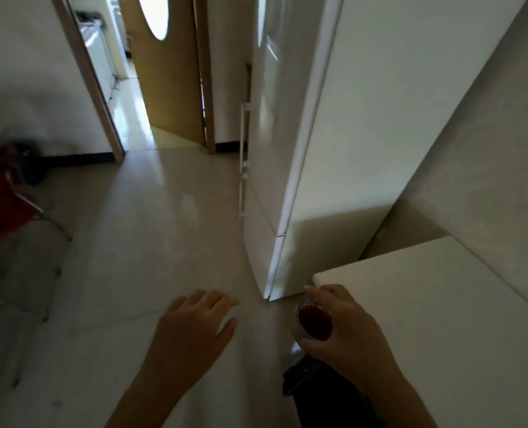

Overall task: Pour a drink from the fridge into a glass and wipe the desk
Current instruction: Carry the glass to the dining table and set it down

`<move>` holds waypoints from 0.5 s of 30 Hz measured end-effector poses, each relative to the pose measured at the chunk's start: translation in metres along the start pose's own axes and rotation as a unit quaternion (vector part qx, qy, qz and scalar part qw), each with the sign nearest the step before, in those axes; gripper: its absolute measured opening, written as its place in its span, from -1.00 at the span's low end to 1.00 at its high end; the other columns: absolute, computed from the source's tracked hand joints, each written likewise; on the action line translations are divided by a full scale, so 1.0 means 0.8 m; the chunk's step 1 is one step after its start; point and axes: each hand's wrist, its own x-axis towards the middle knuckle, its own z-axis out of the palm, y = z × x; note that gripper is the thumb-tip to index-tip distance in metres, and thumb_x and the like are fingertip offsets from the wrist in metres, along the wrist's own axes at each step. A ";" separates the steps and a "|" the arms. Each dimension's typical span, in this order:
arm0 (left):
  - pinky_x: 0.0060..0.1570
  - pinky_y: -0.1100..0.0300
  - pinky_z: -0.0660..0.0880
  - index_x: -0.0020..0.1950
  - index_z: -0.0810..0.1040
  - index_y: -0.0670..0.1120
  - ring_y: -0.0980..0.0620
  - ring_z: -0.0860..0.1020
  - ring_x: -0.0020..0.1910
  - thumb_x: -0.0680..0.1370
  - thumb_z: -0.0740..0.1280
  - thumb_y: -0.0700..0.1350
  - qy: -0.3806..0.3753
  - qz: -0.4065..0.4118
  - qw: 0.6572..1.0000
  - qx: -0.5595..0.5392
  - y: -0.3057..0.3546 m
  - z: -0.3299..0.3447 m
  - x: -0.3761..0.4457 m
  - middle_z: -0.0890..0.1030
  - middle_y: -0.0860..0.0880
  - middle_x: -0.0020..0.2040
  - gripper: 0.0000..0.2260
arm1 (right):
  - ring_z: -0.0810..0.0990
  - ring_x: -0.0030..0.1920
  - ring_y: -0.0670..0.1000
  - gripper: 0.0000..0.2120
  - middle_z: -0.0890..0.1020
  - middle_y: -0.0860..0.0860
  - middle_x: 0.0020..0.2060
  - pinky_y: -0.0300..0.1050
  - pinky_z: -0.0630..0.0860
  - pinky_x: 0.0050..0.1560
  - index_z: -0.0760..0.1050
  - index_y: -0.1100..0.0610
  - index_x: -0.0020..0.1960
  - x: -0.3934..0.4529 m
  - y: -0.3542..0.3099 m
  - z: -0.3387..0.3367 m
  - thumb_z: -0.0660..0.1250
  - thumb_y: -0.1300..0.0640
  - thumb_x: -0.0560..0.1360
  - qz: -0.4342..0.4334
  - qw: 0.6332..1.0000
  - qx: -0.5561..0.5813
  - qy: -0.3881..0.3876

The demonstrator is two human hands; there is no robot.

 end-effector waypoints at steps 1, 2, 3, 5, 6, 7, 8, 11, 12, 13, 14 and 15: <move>-0.23 0.14 0.52 -0.03 0.58 0.10 0.08 0.60 -0.11 0.44 0.18 0.11 0.007 -0.014 1.000 0.009 -0.024 -0.012 -0.012 0.63 0.17 -0.08 -0.76 | 0.48 0.08 -0.10 -0.30 0.41 -0.16 0.20 -0.25 0.49 0.07 0.31 -0.15 0.32 0.010 -0.027 0.010 0.48 -0.13 0.24 -0.019 1.000 -0.002 -0.006; -0.23 0.15 0.52 -0.03 0.58 0.09 0.07 0.60 -0.12 0.44 0.18 0.11 0.013 -0.027 0.999 0.020 -0.049 -0.023 -0.025 0.63 0.16 -0.09 -0.75 | 0.48 0.07 -0.11 -0.32 0.41 -0.15 0.19 -0.32 0.45 0.06 0.33 -0.13 0.32 0.021 -0.054 0.020 0.48 -0.13 0.25 -0.037 0.999 0.000 -0.012; -0.24 0.15 0.53 -0.03 0.59 0.09 0.06 0.61 -0.13 0.44 0.17 0.10 0.017 -0.043 0.998 0.032 -0.074 -0.034 -0.039 0.63 0.14 -0.10 -0.75 | 0.48 0.06 -0.13 -0.34 0.42 -0.14 0.19 -0.38 0.40 0.03 0.35 -0.12 0.32 0.031 -0.082 0.032 0.47 -0.12 0.27 -0.055 0.998 0.006 -0.020; -0.23 0.14 0.54 -0.02 0.60 0.08 0.05 0.61 -0.13 0.45 0.16 0.10 0.019 -0.078 0.995 0.051 -0.120 -0.058 -0.067 0.65 0.12 -0.10 -0.73 | 0.49 0.04 -0.13 -0.36 0.41 -0.12 0.18 -0.37 0.42 0.03 0.36 -0.09 0.32 0.053 -0.136 0.058 0.47 -0.11 0.29 -0.089 0.995 0.022 -0.043; -0.24 0.12 0.54 -0.01 0.61 0.08 0.05 0.62 -0.13 0.45 0.16 0.10 0.021 -0.095 0.993 0.060 -0.140 -0.068 -0.080 0.65 0.11 -0.09 -0.72 | 0.50 0.03 -0.13 -0.36 0.41 -0.12 0.18 -0.36 0.45 0.02 0.36 -0.09 0.31 0.063 -0.159 0.071 0.47 -0.12 0.28 -0.108 0.992 0.024 -0.055; -0.25 0.11 0.55 -0.01 0.61 0.08 0.05 0.62 -0.13 0.45 0.15 0.10 0.024 -0.115 0.991 0.067 -0.160 -0.078 -0.094 0.65 0.11 -0.09 -0.71 | 0.50 0.01 -0.13 -0.36 0.41 -0.13 0.17 -0.38 0.45 0.00 0.36 -0.09 0.31 0.073 -0.183 0.086 0.47 -0.13 0.28 -0.130 0.989 0.022 -0.065; -0.26 0.11 0.55 -0.01 0.62 0.07 0.04 0.62 -0.14 0.45 0.15 0.10 0.028 -0.137 0.988 0.072 -0.179 -0.087 -0.109 0.66 0.10 -0.09 -0.71 | 0.49 0.00 -0.15 -0.35 0.41 -0.14 0.17 -0.44 0.42 -0.04 0.35 -0.09 0.31 0.084 -0.206 0.101 0.47 -0.14 0.28 -0.149 0.986 0.019 -0.072; -0.27 0.10 0.55 0.01 0.63 0.06 0.03 0.63 -0.15 0.46 0.15 0.10 0.042 -0.205 0.975 0.080 -0.231 -0.111 -0.144 0.66 0.08 -0.08 -0.69 | 0.44 -0.01 -0.19 -0.35 0.41 -0.16 0.18 -0.52 0.33 -0.10 0.36 -0.10 0.31 0.118 -0.269 0.139 0.48 -0.14 0.27 -0.206 0.973 0.014 -0.104; -0.28 0.10 0.55 0.01 0.63 0.06 0.03 0.63 -0.15 0.45 0.15 0.10 0.046 -0.225 0.969 0.085 -0.247 -0.116 -0.154 0.67 0.07 -0.08 -0.69 | 0.44 -0.01 -0.20 -0.35 0.41 -0.18 0.18 -0.51 0.33 -0.08 0.37 -0.10 0.31 0.131 -0.289 0.150 0.48 -0.13 0.27 -0.226 0.967 0.017 -0.117; -0.28 0.11 0.55 0.01 0.63 0.06 0.04 0.63 -0.16 0.45 0.15 0.10 0.050 -0.245 0.964 0.092 -0.262 -0.120 -0.162 0.67 0.07 -0.08 -0.68 | 0.44 -0.02 -0.20 -0.35 0.41 -0.20 0.17 -0.51 0.33 -0.07 0.37 -0.10 0.31 0.143 -0.309 0.161 0.48 -0.13 0.26 -0.244 0.961 0.018 -0.130; -0.28 0.11 0.54 0.01 0.63 0.06 0.05 0.63 -0.16 0.45 0.15 0.10 0.053 -0.262 0.959 0.098 -0.276 -0.123 -0.169 0.67 0.07 -0.09 -0.68 | 0.43 -0.02 -0.20 -0.34 0.40 -0.22 0.16 -0.49 0.35 -0.07 0.36 -0.11 0.31 0.155 -0.327 0.171 0.48 -0.13 0.26 -0.261 0.954 0.020 -0.144; -0.27 0.13 0.54 0.02 0.63 0.06 0.06 0.63 -0.16 0.45 0.14 0.10 0.056 -0.278 0.953 0.102 -0.289 -0.125 -0.174 0.67 0.07 -0.09 -0.68 | 0.43 -0.03 -0.20 -0.34 0.39 -0.23 0.15 -0.47 0.37 -0.08 0.36 -0.13 0.31 0.168 -0.344 0.181 0.48 -0.15 0.26 -0.277 0.948 0.020 -0.157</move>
